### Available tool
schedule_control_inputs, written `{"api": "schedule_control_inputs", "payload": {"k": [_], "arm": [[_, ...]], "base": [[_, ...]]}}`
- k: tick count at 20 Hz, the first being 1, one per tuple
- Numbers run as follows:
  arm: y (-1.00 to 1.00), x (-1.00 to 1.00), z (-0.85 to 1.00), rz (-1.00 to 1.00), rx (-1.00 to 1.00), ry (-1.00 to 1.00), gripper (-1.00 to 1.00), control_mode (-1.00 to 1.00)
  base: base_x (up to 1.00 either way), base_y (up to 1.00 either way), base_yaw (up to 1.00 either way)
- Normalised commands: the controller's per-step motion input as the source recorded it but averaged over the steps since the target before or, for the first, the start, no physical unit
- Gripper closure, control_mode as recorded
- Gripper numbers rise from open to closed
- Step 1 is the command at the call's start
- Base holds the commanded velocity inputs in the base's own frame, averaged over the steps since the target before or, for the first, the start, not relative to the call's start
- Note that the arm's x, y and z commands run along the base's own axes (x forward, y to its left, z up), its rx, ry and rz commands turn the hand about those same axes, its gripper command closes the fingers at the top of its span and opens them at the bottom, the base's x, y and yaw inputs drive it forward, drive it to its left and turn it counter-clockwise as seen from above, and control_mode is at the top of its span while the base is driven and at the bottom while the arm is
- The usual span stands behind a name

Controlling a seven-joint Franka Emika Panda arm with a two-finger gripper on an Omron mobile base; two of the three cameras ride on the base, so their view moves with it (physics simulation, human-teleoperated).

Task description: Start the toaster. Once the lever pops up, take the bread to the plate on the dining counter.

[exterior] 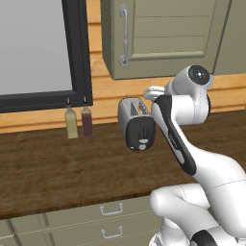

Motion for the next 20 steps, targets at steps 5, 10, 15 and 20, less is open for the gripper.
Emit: {"api": "schedule_control_inputs", "payload": {"k": [5, 10, 15, 20], "arm": [[0.0, 0.0, 0.0, 0.0, 0.0, 0.0, -1.0, -1.0], [0.0, 0.0, 0.0, 0.0, 0.0, 0.0, -1.0, -1.0], [0.0, 0.0, 0.0, 0.0, 0.0, 0.0, -1.0, -1.0], [0.0, 0.0, 0.0, 0.0, 0.0, 0.0, -1.0, -1.0]], "base": [[0.0, 0.0, 0.0], [0.0, 0.0, 0.0], [0.0, 0.0, 0.0], [0.0, 0.0, 0.0]]}}
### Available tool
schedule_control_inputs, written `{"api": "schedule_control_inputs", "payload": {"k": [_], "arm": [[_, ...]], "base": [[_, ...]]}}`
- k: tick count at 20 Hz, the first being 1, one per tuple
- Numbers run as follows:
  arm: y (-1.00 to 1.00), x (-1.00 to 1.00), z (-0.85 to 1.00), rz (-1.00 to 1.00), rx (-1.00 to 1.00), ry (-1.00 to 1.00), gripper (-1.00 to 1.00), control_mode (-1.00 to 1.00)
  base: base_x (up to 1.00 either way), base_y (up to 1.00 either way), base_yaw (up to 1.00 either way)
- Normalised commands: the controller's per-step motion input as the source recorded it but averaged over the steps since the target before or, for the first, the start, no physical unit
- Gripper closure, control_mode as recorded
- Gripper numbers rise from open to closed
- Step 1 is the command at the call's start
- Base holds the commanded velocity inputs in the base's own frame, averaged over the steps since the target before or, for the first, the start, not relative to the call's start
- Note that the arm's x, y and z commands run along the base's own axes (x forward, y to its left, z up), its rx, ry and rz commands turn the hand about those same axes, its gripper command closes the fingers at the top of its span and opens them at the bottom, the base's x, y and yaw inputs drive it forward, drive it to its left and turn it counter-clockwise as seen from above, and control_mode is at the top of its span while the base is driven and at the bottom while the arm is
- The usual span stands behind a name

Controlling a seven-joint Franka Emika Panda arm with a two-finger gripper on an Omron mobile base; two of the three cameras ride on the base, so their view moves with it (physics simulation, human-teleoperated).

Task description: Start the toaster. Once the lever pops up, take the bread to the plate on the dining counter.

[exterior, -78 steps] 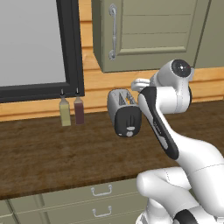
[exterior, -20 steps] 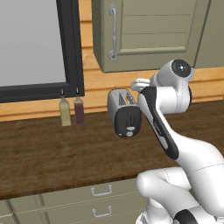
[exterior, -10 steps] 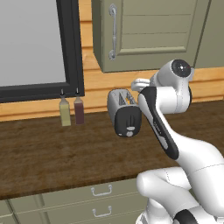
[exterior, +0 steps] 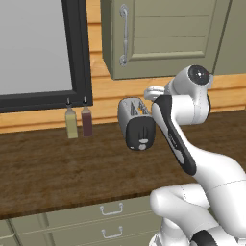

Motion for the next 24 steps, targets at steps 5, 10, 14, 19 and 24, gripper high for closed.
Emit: {"api": "schedule_control_inputs", "payload": {"k": [5, 10, 14, 19, 24], "arm": [[0.0, 0.0, 0.0, 0.0, 0.0, 0.0, -1.0, -1.0], [0.0, 0.0, 0.0, 0.0, 0.0, 0.0, -1.0, -1.0], [0.0, 0.0, 0.0, 0.0, 0.0, 0.0, -1.0, -1.0], [0.0, 0.0, 0.0, 0.0, 0.0, 0.0, -1.0, -1.0], [0.0, 0.0, 0.0, 0.0, 0.0, 0.0, -1.0, -1.0]], "base": [[0.0, 0.0, 0.0], [0.0, 0.0, 0.0], [0.0, 0.0, 0.0], [0.0, 0.0, 0.0], [0.0, 0.0, 0.0]]}}
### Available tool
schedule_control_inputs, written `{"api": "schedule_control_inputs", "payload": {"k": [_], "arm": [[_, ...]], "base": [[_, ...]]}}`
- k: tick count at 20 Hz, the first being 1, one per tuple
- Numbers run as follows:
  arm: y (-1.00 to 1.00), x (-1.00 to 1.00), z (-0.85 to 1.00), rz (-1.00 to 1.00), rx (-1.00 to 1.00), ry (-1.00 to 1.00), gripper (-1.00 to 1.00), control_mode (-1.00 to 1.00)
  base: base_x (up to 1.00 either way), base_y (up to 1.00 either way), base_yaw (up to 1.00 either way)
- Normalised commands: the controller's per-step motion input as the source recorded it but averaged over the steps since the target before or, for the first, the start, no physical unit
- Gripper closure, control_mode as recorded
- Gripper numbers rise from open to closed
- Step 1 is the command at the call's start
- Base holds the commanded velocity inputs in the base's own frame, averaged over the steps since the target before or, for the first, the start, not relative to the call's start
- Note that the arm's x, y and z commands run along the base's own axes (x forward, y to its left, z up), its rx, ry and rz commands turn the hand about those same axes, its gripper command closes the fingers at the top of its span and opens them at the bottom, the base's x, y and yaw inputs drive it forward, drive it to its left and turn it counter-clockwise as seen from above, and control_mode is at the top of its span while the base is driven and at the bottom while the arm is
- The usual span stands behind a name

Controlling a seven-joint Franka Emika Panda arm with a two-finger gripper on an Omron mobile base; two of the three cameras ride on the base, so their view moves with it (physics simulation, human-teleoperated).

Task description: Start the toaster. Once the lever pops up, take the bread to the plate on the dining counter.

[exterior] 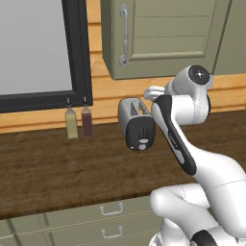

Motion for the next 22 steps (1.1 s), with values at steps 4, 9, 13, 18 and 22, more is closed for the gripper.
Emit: {"api": "schedule_control_inputs", "payload": {"k": [4, 9, 13, 18, 22], "arm": [[0.0, 0.0, 0.0, 0.0, 0.0, 0.0, -1.0, -1.0], [0.0, 0.0, 0.0, 0.0, 0.0, 0.0, -1.0, -1.0], [0.0, 0.0, 0.0, 0.0, 0.0, 0.0, -1.0, -1.0], [0.0, 0.0, 0.0, 0.0, 0.0, 0.0, -1.0, -1.0], [0.0, 0.0, 0.0, 0.0, 0.0, 0.0, -1.0, -1.0]], "base": [[0.0, 0.0, 0.0], [0.0, 0.0, 0.0], [0.0, 0.0, 0.0], [0.0, 0.0, 0.0], [0.0, 0.0, 0.0]]}}
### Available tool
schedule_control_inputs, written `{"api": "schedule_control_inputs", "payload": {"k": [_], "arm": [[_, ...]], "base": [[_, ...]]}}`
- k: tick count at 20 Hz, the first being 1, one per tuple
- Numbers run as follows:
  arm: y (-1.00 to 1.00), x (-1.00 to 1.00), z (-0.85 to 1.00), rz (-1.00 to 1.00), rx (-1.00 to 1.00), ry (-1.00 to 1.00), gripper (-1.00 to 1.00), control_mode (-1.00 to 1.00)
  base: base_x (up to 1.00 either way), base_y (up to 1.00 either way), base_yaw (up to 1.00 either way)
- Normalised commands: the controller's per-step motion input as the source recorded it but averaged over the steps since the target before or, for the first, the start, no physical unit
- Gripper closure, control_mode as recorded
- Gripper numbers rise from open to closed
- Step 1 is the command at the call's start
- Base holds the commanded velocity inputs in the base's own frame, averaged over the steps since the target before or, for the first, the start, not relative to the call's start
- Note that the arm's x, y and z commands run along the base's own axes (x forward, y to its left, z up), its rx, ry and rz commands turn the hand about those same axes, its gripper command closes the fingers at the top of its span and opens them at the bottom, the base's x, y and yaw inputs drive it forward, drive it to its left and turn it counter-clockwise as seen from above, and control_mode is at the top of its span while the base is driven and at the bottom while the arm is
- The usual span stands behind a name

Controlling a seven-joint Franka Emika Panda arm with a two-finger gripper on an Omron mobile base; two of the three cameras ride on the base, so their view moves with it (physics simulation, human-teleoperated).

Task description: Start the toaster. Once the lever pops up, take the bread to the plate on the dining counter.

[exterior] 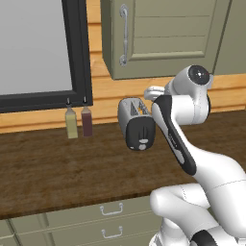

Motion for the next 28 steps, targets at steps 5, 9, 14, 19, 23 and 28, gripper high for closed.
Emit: {"api": "schedule_control_inputs", "payload": {"k": [5, 9, 14, 19, 23, 28], "arm": [[0.0, 0.0, 0.0, 0.0, 0.0, 0.0, -1.0, -1.0], [0.0, 0.0, 0.0, 0.0, 0.0, 0.0, -1.0, -1.0], [0.0, 0.0, 0.0, 0.0, 0.0, 0.0, -1.0, -1.0], [0.0, 0.0, 0.0, 0.0, 0.0, 0.0, -1.0, -1.0], [0.0, 0.0, 0.0, 0.0, 0.0, 0.0, -1.0, -1.0], [0.0, 0.0, 0.0, 0.0, 0.0, 0.0, -1.0, -1.0]], "base": [[0.0, 0.0, 0.0], [0.0, 0.0, 0.0], [0.0, 0.0, 0.0], [0.0, 0.0, 0.0], [0.0, 0.0, 0.0], [0.0, 0.0, 0.0]]}}
